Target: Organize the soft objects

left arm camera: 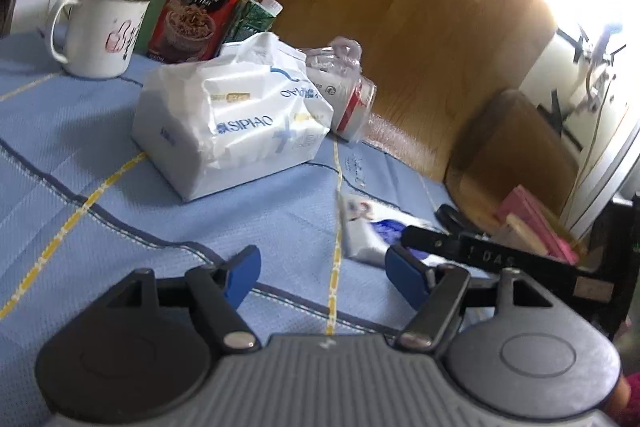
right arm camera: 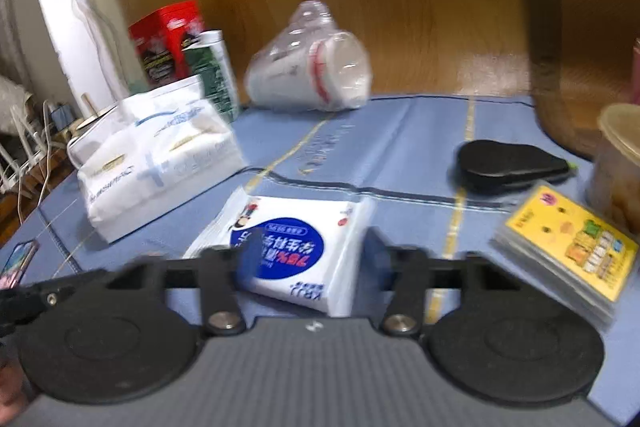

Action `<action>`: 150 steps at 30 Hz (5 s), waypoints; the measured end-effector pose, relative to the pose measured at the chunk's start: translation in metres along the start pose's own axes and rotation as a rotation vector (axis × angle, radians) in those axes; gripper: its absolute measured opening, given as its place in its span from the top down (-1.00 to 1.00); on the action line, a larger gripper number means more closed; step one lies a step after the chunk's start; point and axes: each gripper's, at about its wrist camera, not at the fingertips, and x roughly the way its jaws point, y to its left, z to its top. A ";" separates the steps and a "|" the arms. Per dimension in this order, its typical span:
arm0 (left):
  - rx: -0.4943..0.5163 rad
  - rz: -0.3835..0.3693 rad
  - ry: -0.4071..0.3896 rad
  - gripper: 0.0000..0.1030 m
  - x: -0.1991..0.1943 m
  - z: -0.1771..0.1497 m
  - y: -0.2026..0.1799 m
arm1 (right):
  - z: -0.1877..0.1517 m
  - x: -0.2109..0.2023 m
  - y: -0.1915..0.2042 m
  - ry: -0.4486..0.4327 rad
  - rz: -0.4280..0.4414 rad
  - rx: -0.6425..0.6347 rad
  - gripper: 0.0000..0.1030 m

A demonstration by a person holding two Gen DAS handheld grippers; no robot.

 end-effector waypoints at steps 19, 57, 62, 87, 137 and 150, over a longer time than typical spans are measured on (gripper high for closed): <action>0.038 -0.014 0.023 -0.47 -0.004 -0.006 -0.010 | -0.043 -0.059 0.012 -0.014 0.073 0.005 0.96; 0.153 -0.168 0.239 -0.47 0.010 -0.032 -0.086 | -0.086 -0.142 -0.020 -0.141 -0.082 -0.025 0.96; 0.137 -0.144 0.220 -0.47 0.007 -0.025 -0.078 | -0.087 -0.144 -0.020 -0.150 -0.072 -0.033 0.96; 0.173 -0.058 0.217 -0.80 0.049 0.016 -0.049 | -0.041 -0.053 0.018 0.015 0.067 -0.269 -0.22; 0.624 -0.326 0.196 -0.56 0.078 -0.050 -0.286 | -0.052 -0.202 -0.154 -0.486 -0.643 0.024 -0.06; 0.494 -0.006 0.197 -0.56 0.066 -0.029 -0.158 | -0.041 -0.159 -0.074 -0.390 -0.382 -0.146 0.14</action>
